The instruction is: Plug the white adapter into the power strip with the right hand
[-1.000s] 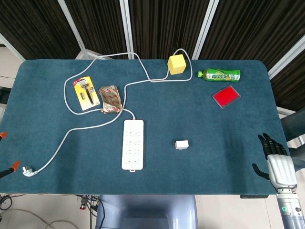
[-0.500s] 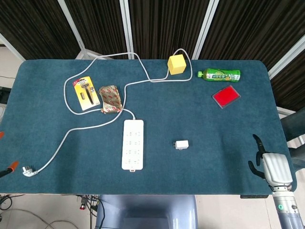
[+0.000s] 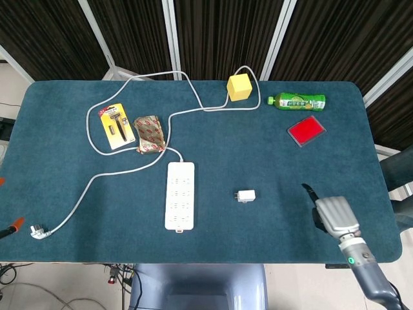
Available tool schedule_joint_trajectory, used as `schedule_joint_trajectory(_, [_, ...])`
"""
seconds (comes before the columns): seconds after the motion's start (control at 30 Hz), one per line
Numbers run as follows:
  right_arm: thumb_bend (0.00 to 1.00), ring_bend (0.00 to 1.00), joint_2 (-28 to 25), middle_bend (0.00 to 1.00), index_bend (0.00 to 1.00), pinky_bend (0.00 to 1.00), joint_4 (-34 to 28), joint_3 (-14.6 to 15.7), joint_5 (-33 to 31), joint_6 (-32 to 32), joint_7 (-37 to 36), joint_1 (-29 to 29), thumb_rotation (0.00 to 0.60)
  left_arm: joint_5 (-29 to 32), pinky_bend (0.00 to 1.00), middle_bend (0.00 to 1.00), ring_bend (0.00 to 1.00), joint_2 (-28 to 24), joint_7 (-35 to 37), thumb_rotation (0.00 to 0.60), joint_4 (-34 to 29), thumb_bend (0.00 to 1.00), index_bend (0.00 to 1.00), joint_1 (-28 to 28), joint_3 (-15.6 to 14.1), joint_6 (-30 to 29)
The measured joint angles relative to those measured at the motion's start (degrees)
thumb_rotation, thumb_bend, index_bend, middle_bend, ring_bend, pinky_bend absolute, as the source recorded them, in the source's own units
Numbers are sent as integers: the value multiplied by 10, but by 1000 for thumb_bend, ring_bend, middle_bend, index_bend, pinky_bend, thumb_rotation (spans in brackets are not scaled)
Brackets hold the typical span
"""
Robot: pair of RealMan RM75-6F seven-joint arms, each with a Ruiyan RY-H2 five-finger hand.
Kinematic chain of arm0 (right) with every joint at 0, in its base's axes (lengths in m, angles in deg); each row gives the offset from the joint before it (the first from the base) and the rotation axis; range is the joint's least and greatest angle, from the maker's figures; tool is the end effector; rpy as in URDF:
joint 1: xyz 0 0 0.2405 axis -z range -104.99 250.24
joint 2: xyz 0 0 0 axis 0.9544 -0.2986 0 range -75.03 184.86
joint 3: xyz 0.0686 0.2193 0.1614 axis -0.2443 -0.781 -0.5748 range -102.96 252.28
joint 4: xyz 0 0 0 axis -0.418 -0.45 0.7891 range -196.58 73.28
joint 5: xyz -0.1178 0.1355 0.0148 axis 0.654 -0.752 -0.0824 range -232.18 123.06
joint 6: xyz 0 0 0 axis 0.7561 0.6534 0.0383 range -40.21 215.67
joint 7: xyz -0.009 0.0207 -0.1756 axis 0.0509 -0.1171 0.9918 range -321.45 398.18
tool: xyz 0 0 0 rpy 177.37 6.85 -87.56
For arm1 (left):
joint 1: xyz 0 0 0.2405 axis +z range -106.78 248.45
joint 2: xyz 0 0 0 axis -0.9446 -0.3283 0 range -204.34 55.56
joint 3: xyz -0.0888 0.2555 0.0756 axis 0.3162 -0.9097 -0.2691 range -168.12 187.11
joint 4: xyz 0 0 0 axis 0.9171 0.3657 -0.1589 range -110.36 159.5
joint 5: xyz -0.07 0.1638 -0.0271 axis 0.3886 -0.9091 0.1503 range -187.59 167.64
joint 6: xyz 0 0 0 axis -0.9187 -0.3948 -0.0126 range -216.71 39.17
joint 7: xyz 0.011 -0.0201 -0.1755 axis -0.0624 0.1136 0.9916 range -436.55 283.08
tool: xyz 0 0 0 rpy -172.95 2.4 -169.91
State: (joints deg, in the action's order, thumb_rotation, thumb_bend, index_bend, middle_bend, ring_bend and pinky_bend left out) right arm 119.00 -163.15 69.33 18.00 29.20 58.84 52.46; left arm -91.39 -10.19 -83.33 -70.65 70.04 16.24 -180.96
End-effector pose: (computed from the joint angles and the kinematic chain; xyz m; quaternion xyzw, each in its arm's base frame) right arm -0.2776 -0.2822 0.1236 0.7251 -0.4003 0.2575 0.4978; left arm -0.3263 0.1988 0.2293 -0.5291 -0.3518 -0.3859 0.6688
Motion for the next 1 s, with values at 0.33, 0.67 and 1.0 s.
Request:
schedule_joint_trajectory(0.33, [814,836,4,844,87,787,-36,-17,-167,139,55,-114,600,4,0,0,0,-2,3,600,1,100,187,-1,2,3])
schedule_joint_trajectory(0.67, [815,836,23,844,87,787,-35,-3,-248,172,77,-181,600,6,0,0,0,-1,2,600,1,100,187,-2,2,5])
schedule_joint_trajectory(1.0, [814,836,27,843,87,787,-31,21,-273,192,62,-214,600,7,0,0,0,-1,0,600,1,100,187,-3,2,7])
